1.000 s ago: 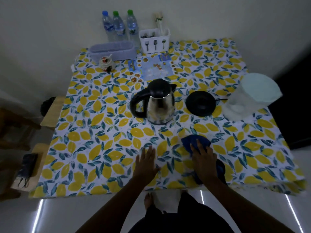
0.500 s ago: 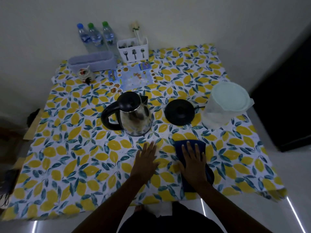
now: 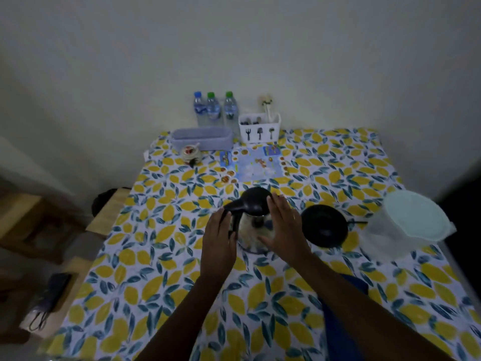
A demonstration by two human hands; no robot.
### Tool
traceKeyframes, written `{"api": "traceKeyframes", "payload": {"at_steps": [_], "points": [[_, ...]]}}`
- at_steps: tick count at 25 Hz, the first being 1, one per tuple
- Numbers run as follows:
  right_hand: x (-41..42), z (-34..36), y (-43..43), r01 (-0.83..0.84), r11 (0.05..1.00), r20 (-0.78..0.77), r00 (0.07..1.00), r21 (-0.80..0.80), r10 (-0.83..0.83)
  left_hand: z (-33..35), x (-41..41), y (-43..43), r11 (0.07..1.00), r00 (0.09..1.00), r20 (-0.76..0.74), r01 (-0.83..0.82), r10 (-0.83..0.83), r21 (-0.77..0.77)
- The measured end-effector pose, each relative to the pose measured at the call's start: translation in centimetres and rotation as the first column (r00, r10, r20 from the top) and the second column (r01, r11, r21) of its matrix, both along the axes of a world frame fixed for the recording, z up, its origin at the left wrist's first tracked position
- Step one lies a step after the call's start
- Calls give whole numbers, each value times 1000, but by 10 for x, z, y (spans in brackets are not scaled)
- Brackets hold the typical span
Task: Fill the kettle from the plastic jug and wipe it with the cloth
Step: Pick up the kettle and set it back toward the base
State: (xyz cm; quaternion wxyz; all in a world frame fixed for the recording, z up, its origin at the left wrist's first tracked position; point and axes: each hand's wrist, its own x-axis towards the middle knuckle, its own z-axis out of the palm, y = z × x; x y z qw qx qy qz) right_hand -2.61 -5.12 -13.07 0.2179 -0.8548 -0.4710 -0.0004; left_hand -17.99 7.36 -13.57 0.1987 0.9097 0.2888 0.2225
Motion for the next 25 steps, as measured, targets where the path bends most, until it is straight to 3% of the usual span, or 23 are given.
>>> {"api": "traceKeyframes", "payload": {"at_steps": [4, 8, 14, 17, 25], "points": [[13, 12, 34, -4, 990, -23, 1000, -143, 1, 5, 14, 41, 986, 995, -60, 75, -85, -151], [18, 11, 40, 21, 992, -34, 999, -126, -25, -2, 29, 56, 954, 993, -45, 94, -111, -286], [23, 18, 27, 79, 992, -91, 992, -102, -88, 5, 45, 56, 962, 988, -23, 140, -150, -236], [39, 32, 2, 139, 988, -33, 989, -67, -141, 24, 71, 37, 955, 979, 19, 204, -205, -213], [109, 59, -72, 293, 956, -17, 956, -6, -293, 40, 165, -25, 902, 942, 42, 331, -333, -277]]}}
